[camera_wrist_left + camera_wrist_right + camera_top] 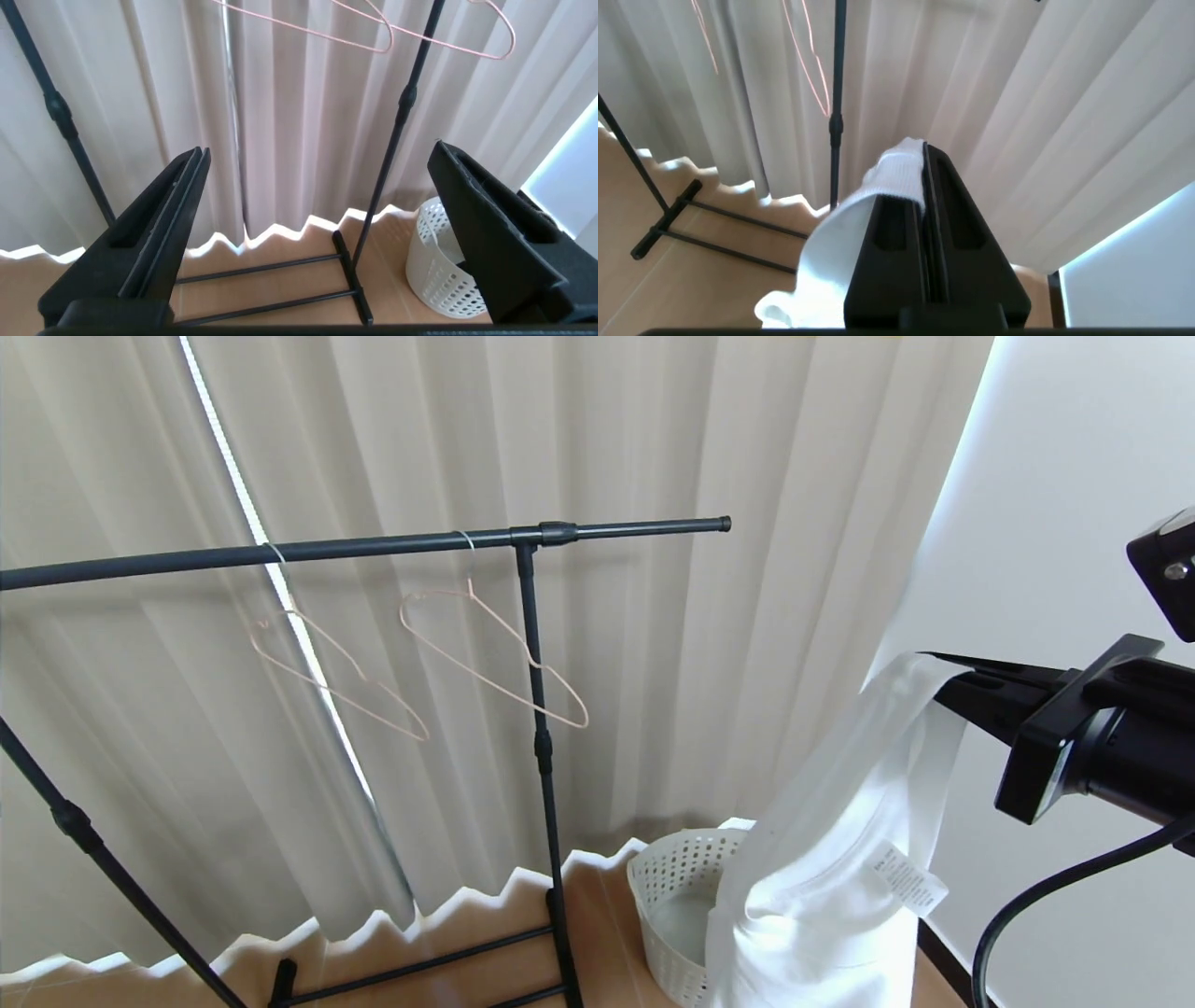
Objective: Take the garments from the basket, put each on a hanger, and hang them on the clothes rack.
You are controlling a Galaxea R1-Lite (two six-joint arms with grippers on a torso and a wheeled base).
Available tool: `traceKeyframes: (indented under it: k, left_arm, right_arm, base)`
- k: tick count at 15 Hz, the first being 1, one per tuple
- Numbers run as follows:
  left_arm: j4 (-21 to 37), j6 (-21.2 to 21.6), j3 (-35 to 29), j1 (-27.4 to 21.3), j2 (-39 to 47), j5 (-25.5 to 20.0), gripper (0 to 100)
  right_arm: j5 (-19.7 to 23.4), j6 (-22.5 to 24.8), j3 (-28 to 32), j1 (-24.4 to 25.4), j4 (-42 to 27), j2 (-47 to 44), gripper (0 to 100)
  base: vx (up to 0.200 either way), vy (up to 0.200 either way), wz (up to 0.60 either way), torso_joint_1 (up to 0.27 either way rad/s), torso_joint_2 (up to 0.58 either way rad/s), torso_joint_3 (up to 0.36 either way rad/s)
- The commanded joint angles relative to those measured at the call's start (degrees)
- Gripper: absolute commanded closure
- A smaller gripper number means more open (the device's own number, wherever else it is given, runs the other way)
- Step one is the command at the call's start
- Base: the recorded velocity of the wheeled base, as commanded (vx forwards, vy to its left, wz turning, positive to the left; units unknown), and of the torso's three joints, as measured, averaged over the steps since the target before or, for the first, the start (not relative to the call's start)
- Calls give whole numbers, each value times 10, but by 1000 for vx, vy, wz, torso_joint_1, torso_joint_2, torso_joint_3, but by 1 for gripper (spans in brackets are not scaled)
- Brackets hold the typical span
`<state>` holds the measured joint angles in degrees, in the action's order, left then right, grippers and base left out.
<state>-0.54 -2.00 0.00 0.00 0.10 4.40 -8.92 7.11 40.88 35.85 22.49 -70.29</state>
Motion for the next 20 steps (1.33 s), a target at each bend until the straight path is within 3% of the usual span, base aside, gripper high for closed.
traceKeyframes:
  k: [1,14,20]
  left_arm:
    - [0,0,0,0,0,-1,0]
    - [0,1,0,0,0,-1,0]
    - [0,1,0,0,0,-1,0]
  right_arm:
    - [0,0,-1,0,0,0,100]
    - [0,8,-5,0,3,-3,100]
    - [3,34,-41,-2,66,-8,100]
  base:
    - [0,0,0,188,-398,-217]
    - [0,0,0,140,-306,-163]
    - [0,0,0,49,-107,-55]
